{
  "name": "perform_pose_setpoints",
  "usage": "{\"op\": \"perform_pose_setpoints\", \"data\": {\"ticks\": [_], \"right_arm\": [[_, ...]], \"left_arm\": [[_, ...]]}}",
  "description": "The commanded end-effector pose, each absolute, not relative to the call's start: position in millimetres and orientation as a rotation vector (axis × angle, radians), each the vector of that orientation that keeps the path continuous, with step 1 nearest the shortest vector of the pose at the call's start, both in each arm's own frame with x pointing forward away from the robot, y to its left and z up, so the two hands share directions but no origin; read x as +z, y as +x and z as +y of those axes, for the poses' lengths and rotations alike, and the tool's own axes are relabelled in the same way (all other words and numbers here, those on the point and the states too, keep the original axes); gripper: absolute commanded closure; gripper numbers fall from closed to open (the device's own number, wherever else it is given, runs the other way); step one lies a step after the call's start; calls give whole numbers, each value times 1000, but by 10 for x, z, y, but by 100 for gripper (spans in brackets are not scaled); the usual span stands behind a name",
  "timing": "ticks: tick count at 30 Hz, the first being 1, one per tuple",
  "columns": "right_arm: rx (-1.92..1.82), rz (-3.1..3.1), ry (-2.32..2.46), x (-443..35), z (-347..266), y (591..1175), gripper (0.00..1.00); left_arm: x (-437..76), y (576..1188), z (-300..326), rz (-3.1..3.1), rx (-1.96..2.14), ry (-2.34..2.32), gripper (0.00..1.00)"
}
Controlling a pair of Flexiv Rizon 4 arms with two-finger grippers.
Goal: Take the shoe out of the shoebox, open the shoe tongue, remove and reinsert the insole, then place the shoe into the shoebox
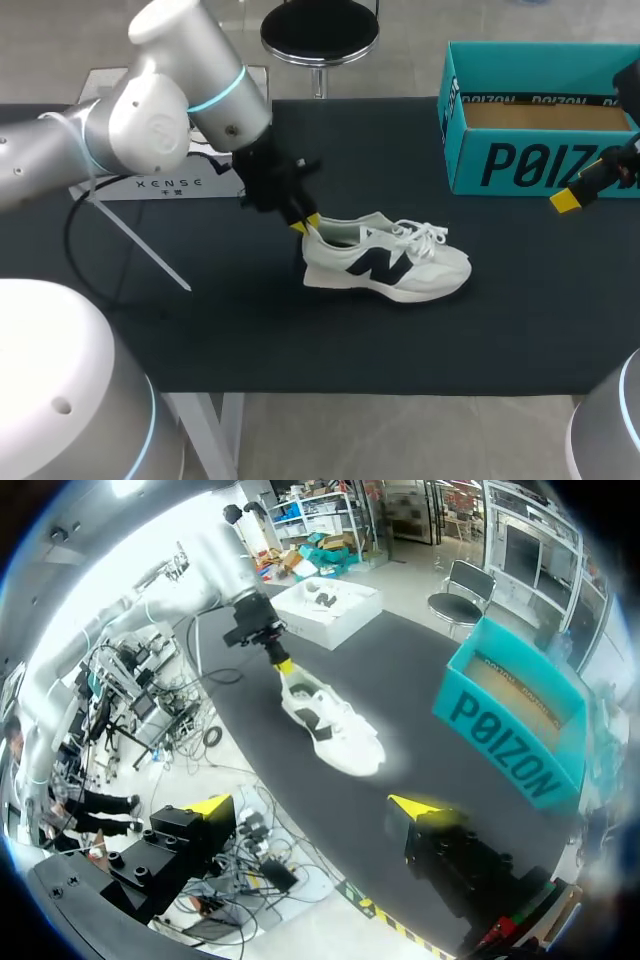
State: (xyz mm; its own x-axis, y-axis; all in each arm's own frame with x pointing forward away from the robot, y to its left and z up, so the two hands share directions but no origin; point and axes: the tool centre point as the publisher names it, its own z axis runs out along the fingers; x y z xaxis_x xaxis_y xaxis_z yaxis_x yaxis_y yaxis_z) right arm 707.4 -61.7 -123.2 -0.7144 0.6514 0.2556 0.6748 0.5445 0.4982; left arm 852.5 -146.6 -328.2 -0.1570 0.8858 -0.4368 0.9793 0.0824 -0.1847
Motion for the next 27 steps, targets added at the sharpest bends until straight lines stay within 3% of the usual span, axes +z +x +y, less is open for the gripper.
{"op": "perform_pose_setpoints", "data": {"ticks": [1,8,10,20,27], "right_arm": [[-900,-2724,-1169,-1236,-610,7100,0],[-900,-2724,-1169,-1236,-610,7100,0],[-900,-2724,-1169,-1236,-610,7100,0],[-900,-2724,-1169,-1236,-610,7100,0],[-900,-2724,-1169,-1236,-610,7100,0]], "left_arm": [[-3401,8539,-1508,2136,-662,1896,100],[-3462,8524,-1488,2060,-633,1992,100],[-3461,8522,-1482,2036,-610,2038,0],[-3163,8689,-1274,2120,-576,1986,0],[-2946,9070,-928,2607,-730,1756,0]]}}
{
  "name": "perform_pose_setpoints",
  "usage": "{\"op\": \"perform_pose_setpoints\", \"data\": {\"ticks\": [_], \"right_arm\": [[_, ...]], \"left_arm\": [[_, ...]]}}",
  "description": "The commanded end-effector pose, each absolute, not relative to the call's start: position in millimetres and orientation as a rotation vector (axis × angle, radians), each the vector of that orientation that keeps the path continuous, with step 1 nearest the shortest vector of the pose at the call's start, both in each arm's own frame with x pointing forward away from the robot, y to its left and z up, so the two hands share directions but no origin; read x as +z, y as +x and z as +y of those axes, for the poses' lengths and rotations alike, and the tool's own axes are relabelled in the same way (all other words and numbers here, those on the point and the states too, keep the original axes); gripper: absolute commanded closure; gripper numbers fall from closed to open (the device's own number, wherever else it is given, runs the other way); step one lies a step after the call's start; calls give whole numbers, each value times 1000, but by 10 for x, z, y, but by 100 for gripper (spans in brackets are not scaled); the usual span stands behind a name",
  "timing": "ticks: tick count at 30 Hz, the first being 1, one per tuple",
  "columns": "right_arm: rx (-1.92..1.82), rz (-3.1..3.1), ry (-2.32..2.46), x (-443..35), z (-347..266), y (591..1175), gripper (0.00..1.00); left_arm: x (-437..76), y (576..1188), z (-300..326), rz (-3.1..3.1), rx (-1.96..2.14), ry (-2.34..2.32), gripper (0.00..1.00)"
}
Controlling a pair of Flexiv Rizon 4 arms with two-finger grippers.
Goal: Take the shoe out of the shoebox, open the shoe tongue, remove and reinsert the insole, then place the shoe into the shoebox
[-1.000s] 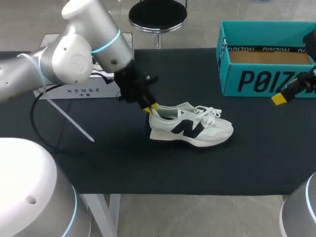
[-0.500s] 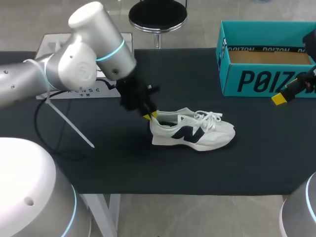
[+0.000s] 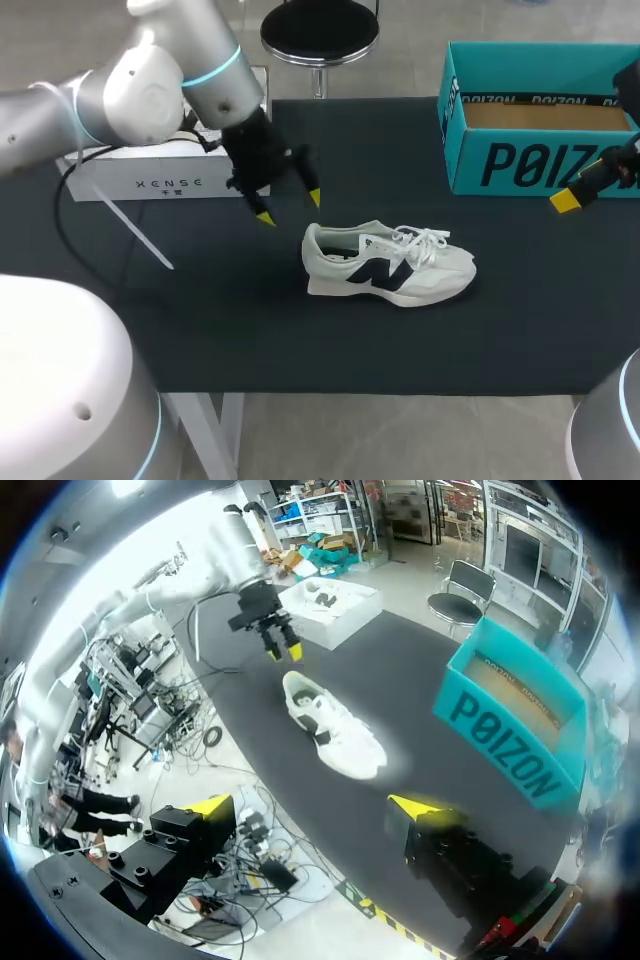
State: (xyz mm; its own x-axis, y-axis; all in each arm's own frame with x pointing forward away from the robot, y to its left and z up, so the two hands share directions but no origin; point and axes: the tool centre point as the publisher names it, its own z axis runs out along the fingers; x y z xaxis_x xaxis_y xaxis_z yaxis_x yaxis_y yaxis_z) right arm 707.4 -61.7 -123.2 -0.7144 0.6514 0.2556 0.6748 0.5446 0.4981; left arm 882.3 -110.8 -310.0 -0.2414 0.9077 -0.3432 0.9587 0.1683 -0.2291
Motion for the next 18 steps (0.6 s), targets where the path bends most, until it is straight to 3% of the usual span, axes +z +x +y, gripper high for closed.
{"op": "perform_pose_setpoints", "data": {"ticks": [1,10,18], "right_arm": [[-900,-2724,-1169,-1236,-610,7100,0],[-900,-2724,-1169,-1236,-610,7100,0],[-900,-2724,-1169,-1236,-610,7100,0]], "left_arm": [[-2942,9150,-836,2678,-805,1726,0],[-3061,9610,-3,3031,-1042,1296,0],[-3000,9564,150,2976,-924,1558,0]]}}
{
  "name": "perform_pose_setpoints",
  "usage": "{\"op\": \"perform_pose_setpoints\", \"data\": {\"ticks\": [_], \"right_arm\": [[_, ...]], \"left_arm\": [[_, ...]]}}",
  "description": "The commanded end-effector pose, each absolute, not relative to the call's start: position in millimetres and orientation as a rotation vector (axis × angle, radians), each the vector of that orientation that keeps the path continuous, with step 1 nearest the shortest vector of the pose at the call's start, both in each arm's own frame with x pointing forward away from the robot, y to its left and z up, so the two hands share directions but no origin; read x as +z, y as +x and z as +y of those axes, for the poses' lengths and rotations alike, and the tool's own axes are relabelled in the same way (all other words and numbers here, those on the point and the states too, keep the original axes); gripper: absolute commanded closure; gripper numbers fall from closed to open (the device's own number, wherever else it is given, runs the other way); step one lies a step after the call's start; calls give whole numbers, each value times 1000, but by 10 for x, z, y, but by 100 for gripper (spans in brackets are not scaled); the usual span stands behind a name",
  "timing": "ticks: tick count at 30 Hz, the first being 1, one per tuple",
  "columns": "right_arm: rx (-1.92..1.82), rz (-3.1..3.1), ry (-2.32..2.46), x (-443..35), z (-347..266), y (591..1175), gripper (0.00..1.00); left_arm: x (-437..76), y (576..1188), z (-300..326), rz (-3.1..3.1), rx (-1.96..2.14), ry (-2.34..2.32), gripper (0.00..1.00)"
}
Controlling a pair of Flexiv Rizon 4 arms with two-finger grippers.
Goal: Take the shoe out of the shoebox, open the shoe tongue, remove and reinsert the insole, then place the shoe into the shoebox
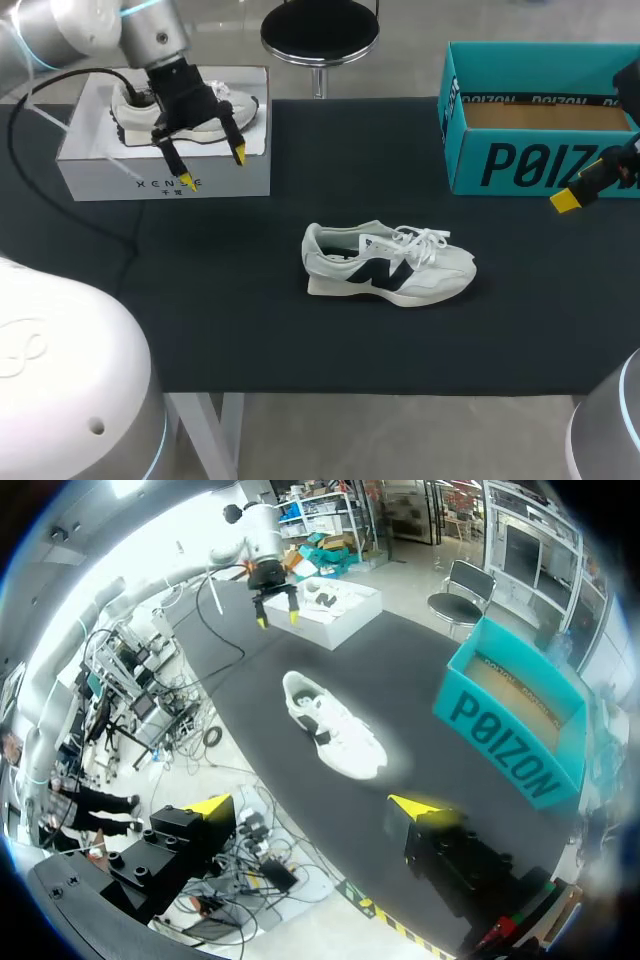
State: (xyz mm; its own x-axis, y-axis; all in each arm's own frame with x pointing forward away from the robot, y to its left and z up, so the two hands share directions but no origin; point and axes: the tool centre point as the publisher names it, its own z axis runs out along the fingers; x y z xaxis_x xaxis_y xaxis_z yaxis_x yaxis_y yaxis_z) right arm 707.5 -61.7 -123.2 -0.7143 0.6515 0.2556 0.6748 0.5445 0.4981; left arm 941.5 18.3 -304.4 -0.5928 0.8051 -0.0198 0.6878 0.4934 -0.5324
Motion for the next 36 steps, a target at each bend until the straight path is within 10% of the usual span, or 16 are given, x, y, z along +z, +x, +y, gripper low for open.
{"op": "perform_pose_setpoints", "data": {"ticks": [1,36], "right_arm": [[-900,-2724,-1169,-1236,-610,7100,0],[-900,-2724,-1169,-1236,-610,7100,0]], "left_arm": [[-3000,9564,150,-2392,743,-1252,0],[-3208,8709,569,-2539,1209,-790,0]]}}
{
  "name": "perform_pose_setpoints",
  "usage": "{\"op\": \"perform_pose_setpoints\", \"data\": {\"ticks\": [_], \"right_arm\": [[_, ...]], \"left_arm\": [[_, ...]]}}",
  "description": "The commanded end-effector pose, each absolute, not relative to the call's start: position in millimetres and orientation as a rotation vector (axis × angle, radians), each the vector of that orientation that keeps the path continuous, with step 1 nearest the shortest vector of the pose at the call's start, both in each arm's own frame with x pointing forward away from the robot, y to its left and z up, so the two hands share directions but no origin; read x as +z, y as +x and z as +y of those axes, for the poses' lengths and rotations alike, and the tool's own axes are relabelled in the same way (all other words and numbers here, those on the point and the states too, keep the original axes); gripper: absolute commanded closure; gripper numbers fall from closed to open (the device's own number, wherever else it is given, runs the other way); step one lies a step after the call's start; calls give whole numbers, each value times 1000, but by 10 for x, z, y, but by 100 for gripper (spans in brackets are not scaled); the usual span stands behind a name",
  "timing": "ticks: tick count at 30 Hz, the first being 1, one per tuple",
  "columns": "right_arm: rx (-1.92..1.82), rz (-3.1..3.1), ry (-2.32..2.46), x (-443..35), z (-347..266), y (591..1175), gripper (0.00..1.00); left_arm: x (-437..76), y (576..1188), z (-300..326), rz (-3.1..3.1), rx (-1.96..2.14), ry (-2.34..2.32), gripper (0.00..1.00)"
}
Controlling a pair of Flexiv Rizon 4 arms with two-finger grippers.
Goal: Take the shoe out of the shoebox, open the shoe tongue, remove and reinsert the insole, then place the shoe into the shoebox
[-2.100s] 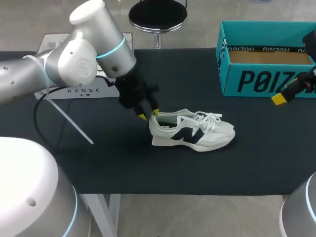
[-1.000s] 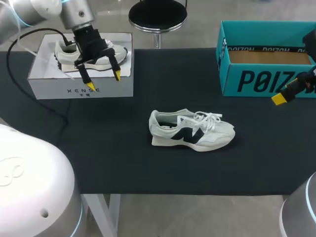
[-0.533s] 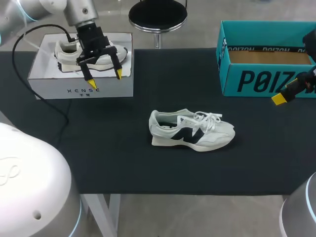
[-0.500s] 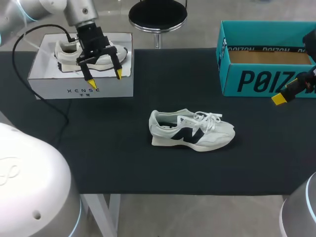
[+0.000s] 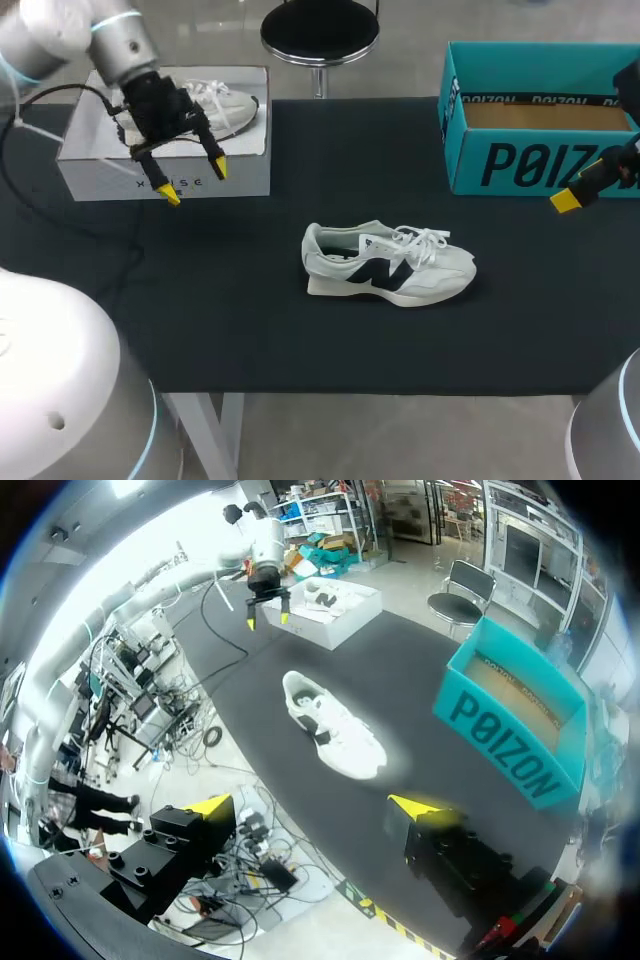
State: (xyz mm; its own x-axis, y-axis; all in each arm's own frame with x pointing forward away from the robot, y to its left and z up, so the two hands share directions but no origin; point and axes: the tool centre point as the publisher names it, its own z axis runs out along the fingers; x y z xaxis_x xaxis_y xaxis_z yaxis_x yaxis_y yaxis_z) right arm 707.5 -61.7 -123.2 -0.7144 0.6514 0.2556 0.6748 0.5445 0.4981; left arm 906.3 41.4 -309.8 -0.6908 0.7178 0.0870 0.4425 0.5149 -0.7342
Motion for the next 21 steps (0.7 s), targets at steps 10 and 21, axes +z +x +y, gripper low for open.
{"op": "perform_pose_setpoints", "data": {"ticks": [10,21], "right_arm": [[-900,-2724,-1169,-1236,-610,7100,0],[-900,-2724,-1169,-1236,-610,7100,0]], "left_arm": [[-3305,8185,562,-2599,1385,-526,0],[-3376,7855,293,-2457,1374,-643,0]]}}
